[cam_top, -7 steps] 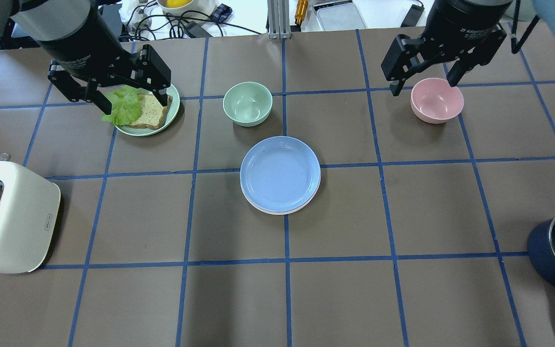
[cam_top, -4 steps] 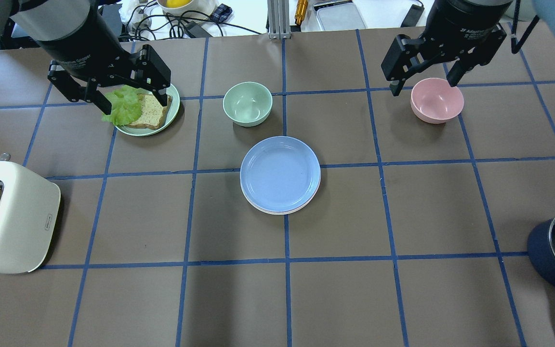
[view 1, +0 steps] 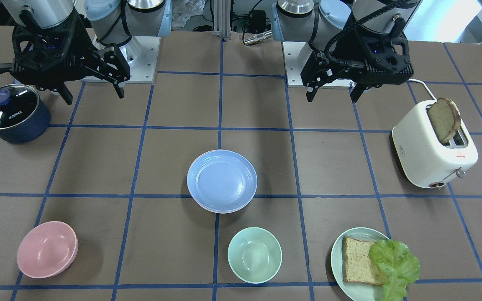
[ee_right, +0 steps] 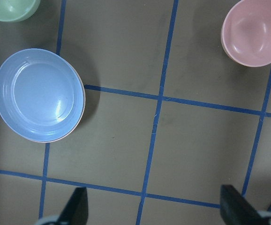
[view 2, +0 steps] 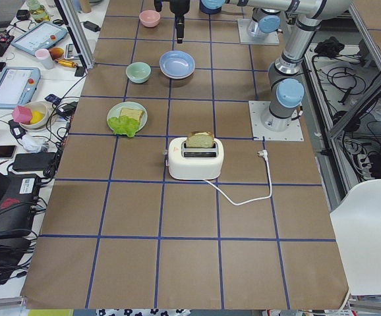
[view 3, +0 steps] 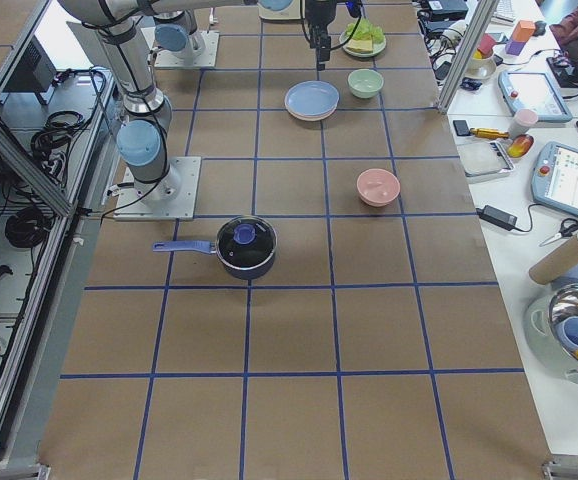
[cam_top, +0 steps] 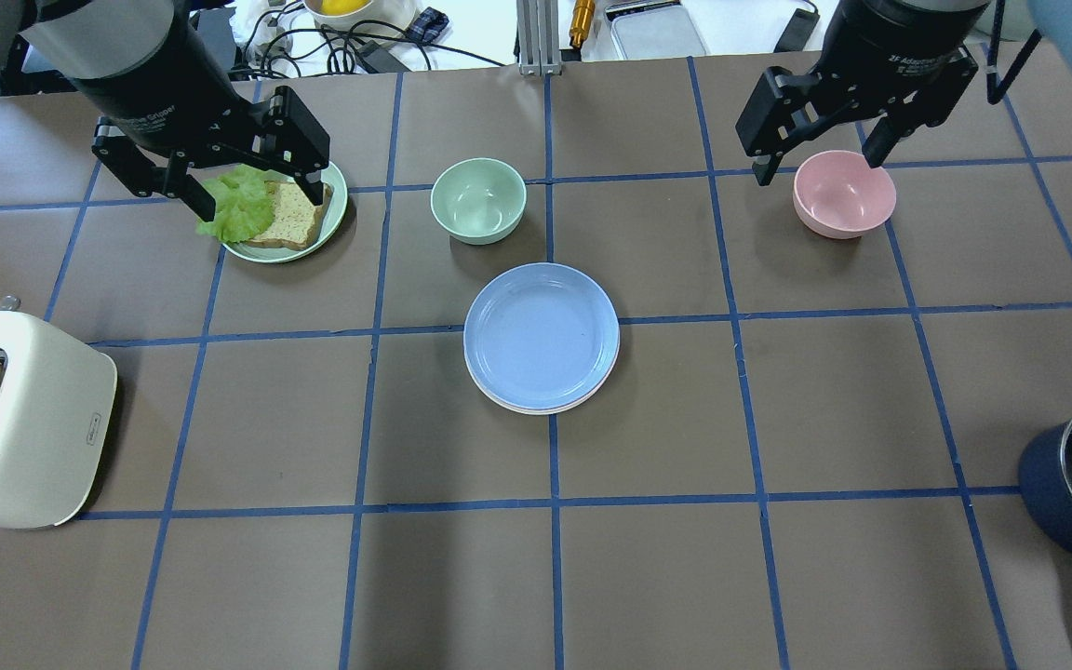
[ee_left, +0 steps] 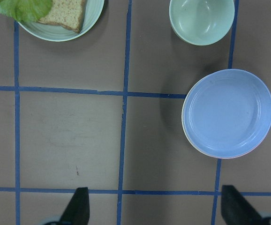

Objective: Stack three plates with pink and blue

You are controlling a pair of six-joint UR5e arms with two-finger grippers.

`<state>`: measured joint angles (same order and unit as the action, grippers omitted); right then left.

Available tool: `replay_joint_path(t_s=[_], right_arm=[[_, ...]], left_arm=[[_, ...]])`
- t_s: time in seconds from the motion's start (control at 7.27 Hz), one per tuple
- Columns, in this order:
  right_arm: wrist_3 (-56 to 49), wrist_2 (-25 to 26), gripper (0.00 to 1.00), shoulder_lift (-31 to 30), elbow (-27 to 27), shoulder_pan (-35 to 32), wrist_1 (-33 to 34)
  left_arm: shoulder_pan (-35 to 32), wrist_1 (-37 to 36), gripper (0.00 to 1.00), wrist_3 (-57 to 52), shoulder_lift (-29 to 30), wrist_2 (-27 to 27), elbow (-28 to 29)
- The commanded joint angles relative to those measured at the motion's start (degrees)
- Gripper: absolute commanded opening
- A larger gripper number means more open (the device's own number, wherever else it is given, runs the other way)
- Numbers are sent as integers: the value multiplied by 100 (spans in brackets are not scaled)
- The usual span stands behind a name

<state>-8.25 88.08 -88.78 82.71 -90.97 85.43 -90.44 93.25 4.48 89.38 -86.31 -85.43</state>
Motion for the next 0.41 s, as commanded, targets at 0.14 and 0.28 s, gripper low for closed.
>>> replay_joint_path(t_s=[0.14,0.28], right_arm=[[7,34,100,-43,-18,0,8],[7,60,100,-43,-18,0,8]], left_arm=[[0,0,100,0,0,0,0],[0,0,100,0,0,0,0]])
